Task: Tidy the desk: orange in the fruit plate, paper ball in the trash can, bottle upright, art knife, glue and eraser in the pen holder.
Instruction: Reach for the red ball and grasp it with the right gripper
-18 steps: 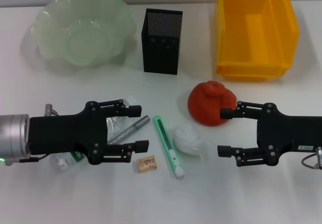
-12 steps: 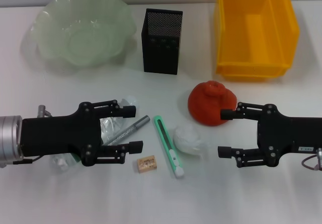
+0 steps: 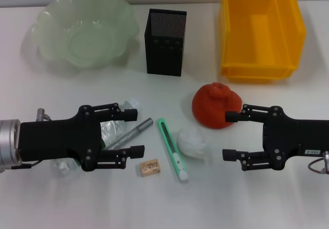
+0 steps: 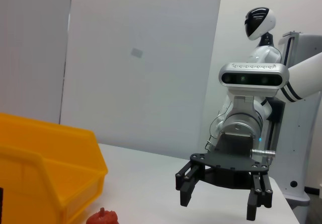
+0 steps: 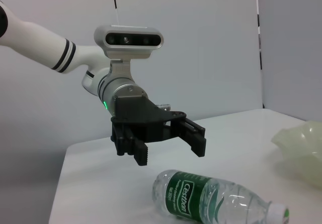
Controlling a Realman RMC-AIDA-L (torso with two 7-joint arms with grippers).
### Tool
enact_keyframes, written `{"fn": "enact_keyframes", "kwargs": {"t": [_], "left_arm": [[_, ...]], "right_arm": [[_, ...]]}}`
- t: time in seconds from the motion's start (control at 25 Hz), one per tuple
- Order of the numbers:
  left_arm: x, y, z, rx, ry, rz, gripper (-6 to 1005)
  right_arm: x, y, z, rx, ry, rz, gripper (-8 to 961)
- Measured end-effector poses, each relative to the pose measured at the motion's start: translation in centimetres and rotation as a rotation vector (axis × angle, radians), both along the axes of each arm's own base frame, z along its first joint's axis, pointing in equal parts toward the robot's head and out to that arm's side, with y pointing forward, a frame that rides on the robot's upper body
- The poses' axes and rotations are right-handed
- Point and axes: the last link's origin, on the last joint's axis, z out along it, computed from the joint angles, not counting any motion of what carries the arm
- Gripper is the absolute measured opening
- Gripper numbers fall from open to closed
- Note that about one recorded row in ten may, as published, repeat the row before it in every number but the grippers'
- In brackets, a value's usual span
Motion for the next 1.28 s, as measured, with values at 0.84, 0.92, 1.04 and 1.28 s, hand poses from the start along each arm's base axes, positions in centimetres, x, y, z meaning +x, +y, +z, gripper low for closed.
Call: {"fn": "enact_keyframes", "kwargs": {"t": [0.84, 0.92, 1.04, 1.28], "left_arm": [[0.1, 0.1, -0.2, 0.012, 0.004, -0.007, 769], [0.1, 0.2, -0.3, 0.016, 0.006, -0.004, 768], [0.0, 0.3, -0.4, 0.028, 0.012, -0.002, 768], [-0.3, 0.6, -0.5, 0.067, 0.032, -0.019, 768]], "right_arm": [[-1.1, 2.3, 2.6, -0.004, 0.015, -0.066, 821], [-1.6, 3.0, 3.3, -0.013, -0.001, -0.079, 821], [-2.2, 4.1, 4.4, -0.027, -0.031, -0.108, 821], [-3.2, 6.3, 5.4, -0.081, -0.168, -0.151, 821]]}}
